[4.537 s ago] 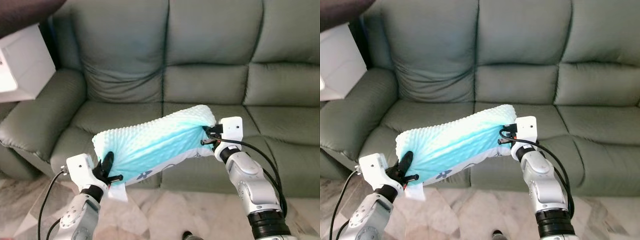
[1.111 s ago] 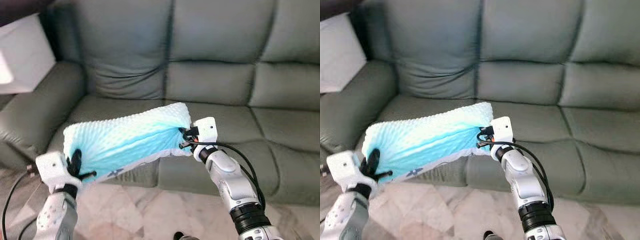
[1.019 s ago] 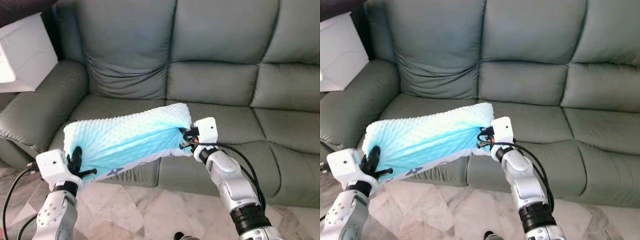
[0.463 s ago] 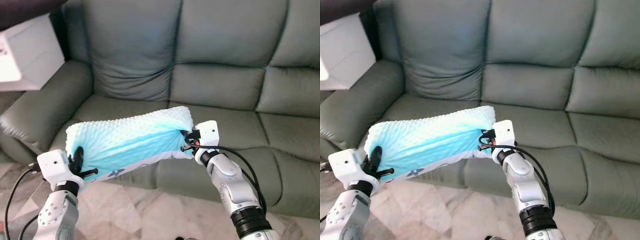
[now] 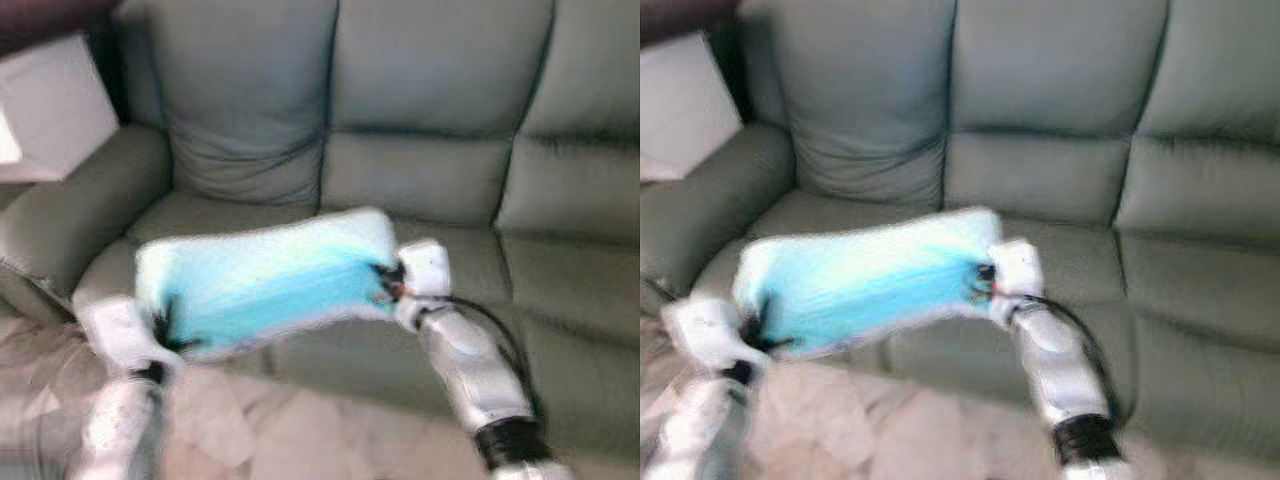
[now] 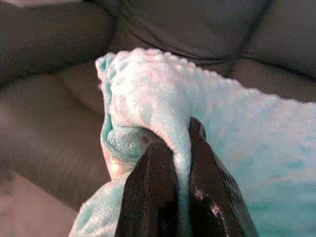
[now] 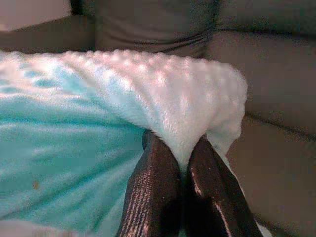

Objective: Move the pillow to the sofa

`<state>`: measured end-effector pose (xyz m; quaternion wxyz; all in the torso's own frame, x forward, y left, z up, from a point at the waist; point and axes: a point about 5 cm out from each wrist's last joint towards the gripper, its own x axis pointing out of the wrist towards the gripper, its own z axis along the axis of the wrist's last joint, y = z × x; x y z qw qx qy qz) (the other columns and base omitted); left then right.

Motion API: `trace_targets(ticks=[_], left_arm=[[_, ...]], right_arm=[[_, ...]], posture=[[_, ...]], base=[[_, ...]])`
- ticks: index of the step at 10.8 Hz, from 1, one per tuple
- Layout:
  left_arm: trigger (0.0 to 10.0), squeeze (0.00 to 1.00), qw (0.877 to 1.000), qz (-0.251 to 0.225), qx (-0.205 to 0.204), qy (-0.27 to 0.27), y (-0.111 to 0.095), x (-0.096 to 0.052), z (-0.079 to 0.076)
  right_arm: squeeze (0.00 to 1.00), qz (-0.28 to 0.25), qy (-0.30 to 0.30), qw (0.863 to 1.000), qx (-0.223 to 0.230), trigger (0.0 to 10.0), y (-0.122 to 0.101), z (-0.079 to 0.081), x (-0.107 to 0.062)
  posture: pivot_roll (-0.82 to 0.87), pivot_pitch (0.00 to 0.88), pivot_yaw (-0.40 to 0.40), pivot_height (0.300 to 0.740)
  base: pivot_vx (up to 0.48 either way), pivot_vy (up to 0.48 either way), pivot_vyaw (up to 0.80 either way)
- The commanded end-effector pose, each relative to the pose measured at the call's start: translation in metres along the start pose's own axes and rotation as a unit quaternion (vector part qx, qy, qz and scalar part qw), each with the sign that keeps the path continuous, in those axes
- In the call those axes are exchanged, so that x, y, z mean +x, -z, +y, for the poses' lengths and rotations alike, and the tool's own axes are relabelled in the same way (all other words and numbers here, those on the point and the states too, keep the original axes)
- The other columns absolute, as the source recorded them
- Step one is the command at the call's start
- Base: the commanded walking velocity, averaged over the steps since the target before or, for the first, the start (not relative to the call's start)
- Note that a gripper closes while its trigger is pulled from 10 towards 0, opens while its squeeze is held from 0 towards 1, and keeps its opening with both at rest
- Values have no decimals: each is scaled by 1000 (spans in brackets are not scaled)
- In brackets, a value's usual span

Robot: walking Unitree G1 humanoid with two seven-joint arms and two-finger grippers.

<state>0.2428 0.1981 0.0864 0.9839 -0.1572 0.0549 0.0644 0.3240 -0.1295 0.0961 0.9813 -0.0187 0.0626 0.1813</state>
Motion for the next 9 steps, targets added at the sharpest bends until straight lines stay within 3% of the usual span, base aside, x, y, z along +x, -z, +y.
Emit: trace_targets(ticks=[1,3,4,5,9], left_arm=[[10000,0,1000,-8,-9,-17,-5,0,11],[10000,0,999,-13,-34,-13,-6,0,12],[10000,0,999,-11,-53,-5,-6,-1,11],[10000,0,998,-16,-52,-5,-7,0,11],[10000,0,998,10,-69,4,3,0,4]], right_arm=[[0,-17,2,1000,-1,10000,-8,2,2],[0,-17,4,1000,-2,10000,-8,0,1],[0,-17,5,1000,-3,10000,-9,-1,0],[0,-17,7,1000,-4,10000,-9,-2,0],[0,-15,10,1000,-7,10000,-9,-3,-1]], posture=[[-157,109,53,740],[-164,111,53,740],[-166,112,54,740],[-167,114,53,740],[-174,121,53,740]], base=[[0,0,0],[0,0,0],[266,401,0],[259,405,0],[0,0,0]])
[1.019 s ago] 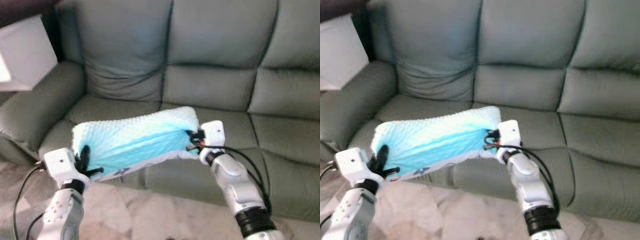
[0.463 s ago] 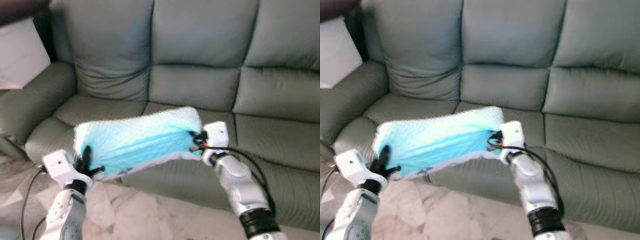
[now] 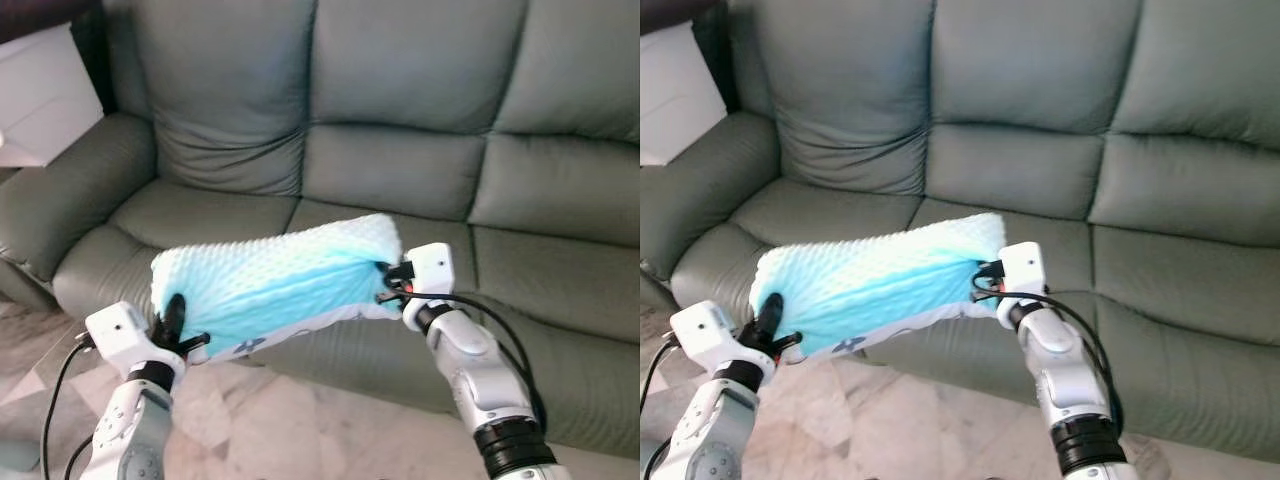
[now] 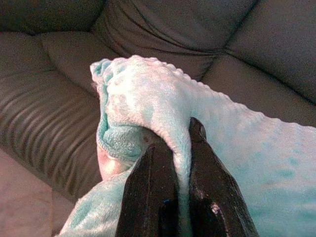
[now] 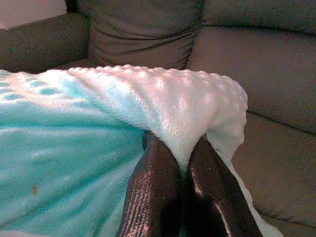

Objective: Move the pillow to the sofa

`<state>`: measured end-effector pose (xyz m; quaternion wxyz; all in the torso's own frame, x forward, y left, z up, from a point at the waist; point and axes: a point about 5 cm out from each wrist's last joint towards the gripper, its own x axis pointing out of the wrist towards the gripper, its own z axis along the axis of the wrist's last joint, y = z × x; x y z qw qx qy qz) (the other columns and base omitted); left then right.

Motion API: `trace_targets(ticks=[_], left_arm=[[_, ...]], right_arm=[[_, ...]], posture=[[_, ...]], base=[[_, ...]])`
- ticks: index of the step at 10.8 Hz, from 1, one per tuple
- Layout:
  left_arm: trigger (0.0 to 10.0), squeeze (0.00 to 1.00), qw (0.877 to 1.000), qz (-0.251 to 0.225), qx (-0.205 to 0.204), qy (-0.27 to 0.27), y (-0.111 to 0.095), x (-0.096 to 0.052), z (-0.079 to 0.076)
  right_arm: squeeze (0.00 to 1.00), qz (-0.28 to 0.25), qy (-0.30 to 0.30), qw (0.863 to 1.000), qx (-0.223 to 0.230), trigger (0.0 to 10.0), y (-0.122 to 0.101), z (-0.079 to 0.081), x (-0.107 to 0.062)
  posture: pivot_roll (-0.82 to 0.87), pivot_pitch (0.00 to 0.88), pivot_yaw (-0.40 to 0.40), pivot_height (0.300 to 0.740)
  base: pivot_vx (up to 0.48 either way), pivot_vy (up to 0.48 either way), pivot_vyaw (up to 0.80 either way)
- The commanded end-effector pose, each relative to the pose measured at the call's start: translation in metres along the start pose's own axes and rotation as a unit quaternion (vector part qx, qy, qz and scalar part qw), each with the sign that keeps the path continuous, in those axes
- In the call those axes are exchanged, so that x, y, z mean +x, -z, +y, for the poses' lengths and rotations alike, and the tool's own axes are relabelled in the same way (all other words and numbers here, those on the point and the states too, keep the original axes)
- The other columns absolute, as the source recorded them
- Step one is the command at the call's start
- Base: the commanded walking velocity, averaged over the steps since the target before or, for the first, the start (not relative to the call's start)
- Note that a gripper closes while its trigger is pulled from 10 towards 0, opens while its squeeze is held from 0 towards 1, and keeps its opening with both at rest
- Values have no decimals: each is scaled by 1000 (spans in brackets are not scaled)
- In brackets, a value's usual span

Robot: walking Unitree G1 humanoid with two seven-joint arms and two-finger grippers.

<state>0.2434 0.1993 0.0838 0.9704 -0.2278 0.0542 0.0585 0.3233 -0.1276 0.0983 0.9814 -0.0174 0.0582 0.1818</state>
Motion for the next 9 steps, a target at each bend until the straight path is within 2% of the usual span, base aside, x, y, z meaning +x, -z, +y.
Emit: trace_targets(ticks=[1,4,9], left_arm=[[10000,0,1000,4,2,-5,1,-1,1],[10000,0,1000,10,6,1,2,-1,0],[10000,0,1000,22,-5,-1,7,0,-2]], right_arm=[[0,-10,11,1000,-8,10000,-7,-5,-1],[0,-7,11,1000,-7,10000,-7,-5,0],[0,0,13,1000,-6,10000,-6,-6,0]], posture=[[-176,122,52,740],[-174,121,49,740],[-177,115,47,740]], base=[[0,0,0],[0,0,0],[0,0,-800]])
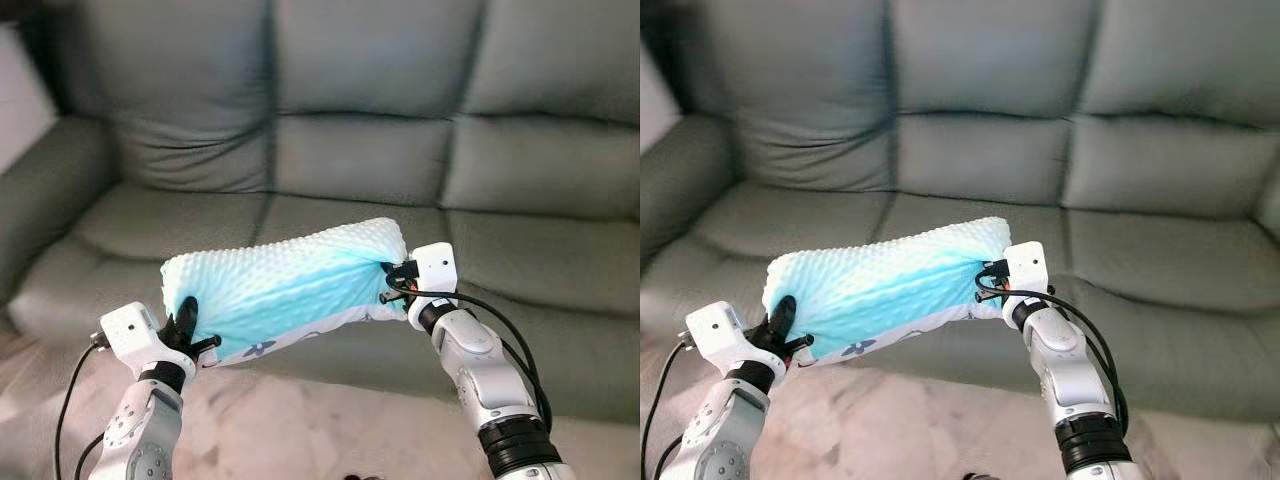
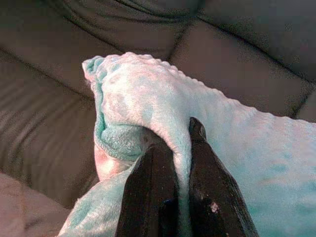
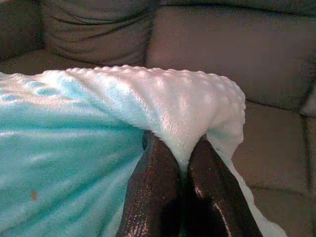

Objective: Move the pillow to the sofa

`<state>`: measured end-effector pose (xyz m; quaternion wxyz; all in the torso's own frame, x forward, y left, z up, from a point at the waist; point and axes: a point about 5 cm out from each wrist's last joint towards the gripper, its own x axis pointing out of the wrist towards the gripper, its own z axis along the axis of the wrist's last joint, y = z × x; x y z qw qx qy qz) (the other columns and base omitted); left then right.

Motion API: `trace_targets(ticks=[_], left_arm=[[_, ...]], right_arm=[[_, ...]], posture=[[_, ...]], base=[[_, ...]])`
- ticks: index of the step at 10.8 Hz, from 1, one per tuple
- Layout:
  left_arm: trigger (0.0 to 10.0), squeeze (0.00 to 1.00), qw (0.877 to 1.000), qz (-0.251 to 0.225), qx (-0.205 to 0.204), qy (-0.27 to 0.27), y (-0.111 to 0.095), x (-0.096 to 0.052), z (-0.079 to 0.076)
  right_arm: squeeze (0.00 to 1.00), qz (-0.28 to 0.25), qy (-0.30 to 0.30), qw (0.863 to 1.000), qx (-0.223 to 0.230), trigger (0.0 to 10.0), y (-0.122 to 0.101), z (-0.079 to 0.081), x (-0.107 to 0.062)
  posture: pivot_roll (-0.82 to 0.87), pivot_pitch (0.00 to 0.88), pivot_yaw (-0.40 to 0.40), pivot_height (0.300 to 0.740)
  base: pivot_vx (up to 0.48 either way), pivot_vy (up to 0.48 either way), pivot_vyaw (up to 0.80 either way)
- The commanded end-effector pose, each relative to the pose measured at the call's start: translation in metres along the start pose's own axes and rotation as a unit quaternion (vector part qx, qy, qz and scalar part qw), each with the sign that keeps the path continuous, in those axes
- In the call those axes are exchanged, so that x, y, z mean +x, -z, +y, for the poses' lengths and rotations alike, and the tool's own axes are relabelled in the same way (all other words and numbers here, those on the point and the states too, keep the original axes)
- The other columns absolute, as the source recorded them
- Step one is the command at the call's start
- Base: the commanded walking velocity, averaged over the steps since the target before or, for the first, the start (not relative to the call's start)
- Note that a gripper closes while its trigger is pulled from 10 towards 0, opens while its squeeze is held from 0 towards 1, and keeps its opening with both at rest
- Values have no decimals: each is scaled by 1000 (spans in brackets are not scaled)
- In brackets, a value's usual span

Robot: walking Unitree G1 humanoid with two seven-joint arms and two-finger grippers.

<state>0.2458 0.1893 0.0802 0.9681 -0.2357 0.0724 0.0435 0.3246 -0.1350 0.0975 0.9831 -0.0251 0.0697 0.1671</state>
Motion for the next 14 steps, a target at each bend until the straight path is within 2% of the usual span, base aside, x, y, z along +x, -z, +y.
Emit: trace_targets(ticks=[1,3,5,11,14], left_arm=[[10000,0,1000,3,0,-19,-1,-1,8],[10000,0,999,2,-12,-30,-2,0,10],[10000,0,999,4,1,-36,-1,-1,12],[10000,0,1000,13,-7,-18,3,-5,6],[10000,0,1000,18,5,-12,3,-7,4]], right_arm=[[0,-12,-2,1000,-2,10000,-7,1,1],[0,-11,-1,1000,-3,10000,-8,0,1],[0,-9,0,1000,-2,10000,-7,0,0],[0,-4,1,1000,0,10000,-5,1,-2],[0,-1,0,1000,3,10000,-3,2,-4]], posture=[[-177,116,46,740],[-179,120,46,740],[-180,127,47,740],[-179,144,45,740],[-175,152,50,740]], base=[[0,0,-800],[0,0,-800],[0,0,-800],[0,0,-800],[0,0,-800]])
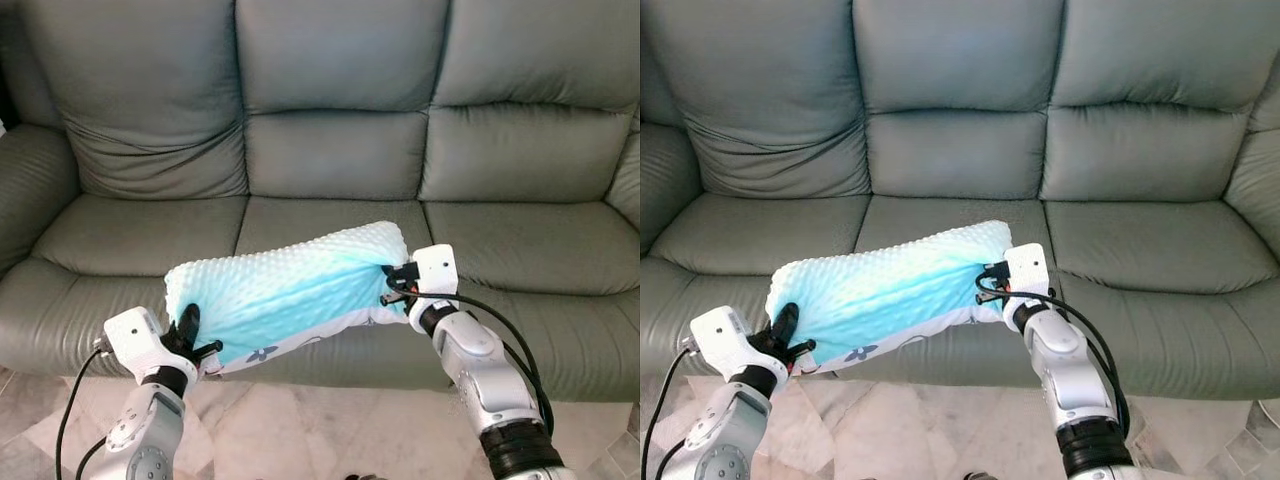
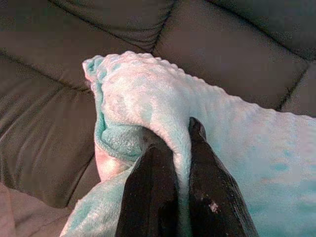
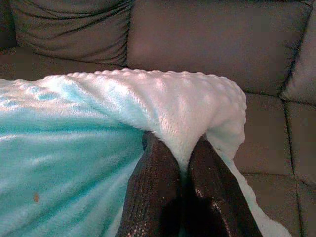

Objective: Move the pillow to the sofa

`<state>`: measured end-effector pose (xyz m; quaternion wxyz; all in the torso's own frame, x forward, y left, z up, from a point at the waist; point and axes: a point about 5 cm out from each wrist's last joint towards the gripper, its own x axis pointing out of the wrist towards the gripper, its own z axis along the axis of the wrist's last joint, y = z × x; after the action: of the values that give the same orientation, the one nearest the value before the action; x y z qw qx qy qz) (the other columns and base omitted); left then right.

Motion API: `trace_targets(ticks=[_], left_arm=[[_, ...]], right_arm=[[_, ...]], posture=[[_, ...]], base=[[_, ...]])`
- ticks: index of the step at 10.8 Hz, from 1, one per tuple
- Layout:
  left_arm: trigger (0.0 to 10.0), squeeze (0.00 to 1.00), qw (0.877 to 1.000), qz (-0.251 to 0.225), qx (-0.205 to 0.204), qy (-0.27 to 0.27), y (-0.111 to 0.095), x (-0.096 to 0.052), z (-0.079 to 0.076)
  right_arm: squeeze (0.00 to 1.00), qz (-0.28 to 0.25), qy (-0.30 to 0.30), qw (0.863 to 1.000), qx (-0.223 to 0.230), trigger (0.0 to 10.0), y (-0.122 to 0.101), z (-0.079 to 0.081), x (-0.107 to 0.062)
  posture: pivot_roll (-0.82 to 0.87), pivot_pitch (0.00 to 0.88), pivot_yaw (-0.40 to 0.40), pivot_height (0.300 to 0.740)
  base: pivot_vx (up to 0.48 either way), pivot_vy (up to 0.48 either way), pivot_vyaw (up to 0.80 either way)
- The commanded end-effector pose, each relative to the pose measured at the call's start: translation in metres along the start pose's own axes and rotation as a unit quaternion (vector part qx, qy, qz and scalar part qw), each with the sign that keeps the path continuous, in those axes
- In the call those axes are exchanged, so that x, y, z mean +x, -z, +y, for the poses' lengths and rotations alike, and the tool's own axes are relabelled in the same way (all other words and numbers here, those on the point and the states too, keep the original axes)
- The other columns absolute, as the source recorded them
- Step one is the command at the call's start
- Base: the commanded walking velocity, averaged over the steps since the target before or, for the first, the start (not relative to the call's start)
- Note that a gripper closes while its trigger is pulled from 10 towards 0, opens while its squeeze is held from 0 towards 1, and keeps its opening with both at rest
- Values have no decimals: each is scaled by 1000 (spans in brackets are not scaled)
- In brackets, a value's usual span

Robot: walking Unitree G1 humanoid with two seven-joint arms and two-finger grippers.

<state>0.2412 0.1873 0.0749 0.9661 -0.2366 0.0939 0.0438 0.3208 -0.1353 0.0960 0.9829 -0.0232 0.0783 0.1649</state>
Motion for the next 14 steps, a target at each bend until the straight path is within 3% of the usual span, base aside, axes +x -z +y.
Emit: trace_targets(ticks=[1,4,8,9,11,13,14], left_arm=[[10000,0,1000,-4,15,5,-3,-4,2],[10000,0,999,-7,26,19,-3,-8,0],[10000,0,995,26,34,91,7,14,-29],[10000,0,992,35,34,120,10,24,-45],[10000,0,988,41,40,142,13,32,-56],[10000,0,988,32,39,144,9,35,-56],[10000,0,991,27,38,129,9,35,-49]], right_arm=[[0,-9,-1,1000,-1,10000,-4,1,-1],[0,-14,0,1000,0,10000,-4,3,-5],[0,-16,102,995,-18,10000,-2,-30,-24],[0,-23,137,990,-22,10000,-4,-41,-36],[0,-25,168,985,-23,10000,-3,-50,-46],[0,-22,169,985,-22,10000,-3,-48,-46],[0,-25,153,988,-21,10000,-7,-41,-37]], posture=[[-174,157,53,740],[-176,168,60,740],[-235,179,90,740],[-265,180,107,740],[-290,180,130,740],[-284,174,124,740],[-273,168,109,740]], base=[[0,0,-800],[0,0,0],[0,0,0],[0,0,0],[0,0,0],[0,0,0],[0,0,-800]])
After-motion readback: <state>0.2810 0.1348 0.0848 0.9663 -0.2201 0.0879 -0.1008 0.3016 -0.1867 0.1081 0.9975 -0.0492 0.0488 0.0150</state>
